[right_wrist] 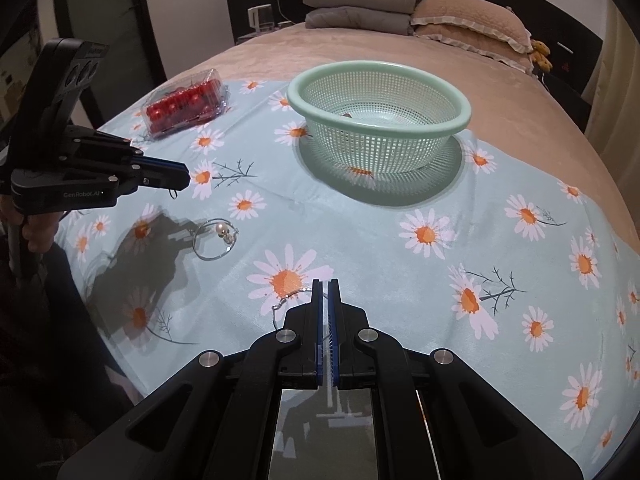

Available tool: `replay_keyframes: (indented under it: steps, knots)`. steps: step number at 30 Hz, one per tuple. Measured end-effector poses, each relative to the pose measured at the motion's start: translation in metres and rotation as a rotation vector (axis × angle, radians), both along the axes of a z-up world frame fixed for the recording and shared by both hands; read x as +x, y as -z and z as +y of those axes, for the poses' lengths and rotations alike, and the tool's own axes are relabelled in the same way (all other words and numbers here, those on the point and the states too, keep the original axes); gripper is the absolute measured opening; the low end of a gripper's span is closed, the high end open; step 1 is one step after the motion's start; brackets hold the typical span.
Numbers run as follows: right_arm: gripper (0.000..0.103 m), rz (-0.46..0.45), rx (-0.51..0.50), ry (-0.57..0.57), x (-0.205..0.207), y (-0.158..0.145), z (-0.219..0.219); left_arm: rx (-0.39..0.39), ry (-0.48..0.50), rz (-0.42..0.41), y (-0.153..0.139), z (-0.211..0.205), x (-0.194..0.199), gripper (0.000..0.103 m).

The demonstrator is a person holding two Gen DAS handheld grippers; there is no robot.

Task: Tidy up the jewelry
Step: 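Lift both hoop earrings and carry them over the basket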

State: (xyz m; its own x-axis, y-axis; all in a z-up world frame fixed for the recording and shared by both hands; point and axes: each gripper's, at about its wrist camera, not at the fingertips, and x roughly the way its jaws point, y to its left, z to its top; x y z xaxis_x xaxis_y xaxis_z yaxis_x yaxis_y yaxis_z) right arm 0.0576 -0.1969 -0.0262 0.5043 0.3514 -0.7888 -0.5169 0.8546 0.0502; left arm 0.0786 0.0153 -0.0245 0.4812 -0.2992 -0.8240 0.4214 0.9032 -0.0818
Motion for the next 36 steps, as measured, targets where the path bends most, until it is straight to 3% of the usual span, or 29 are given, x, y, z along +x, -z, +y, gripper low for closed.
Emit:
replay_keyframes:
  steps: [8, 12, 16, 20, 24, 36]
  knots:
    - [0.007, 0.055, -0.041, 0.000, 0.005, 0.026, 0.006, 0.011, 0.003, 0.001, 0.000, -0.002, 0.000, 0.005]
    - [0.026, 0.079, -0.047, 0.016, 0.009, 0.038, 0.005, 0.012, 0.002, 0.000, -0.001, 0.000, 0.000, 0.005]
    - [0.026, 0.097, -0.051, 0.029, 0.011, 0.050, 0.007, 0.008, 0.000, 0.001, 0.000, 0.001, 0.000, 0.005]
    - [0.003, 0.148, -0.037, 0.016, 0.013, 0.057, 0.012, 0.011, 0.001, 0.005, 0.001, 0.001, 0.000, 0.005]
    - [0.002, 0.154, 0.007, -0.007, 0.011, 0.046, 0.006, 0.014, 0.004, 0.005, 0.001, 0.000, 0.000, 0.005]
    - [0.002, -0.038, -0.046, -0.038, 0.008, -0.037, -0.005, 0.010, 0.012, -0.040, -0.024, -0.005, 0.012, 0.005]
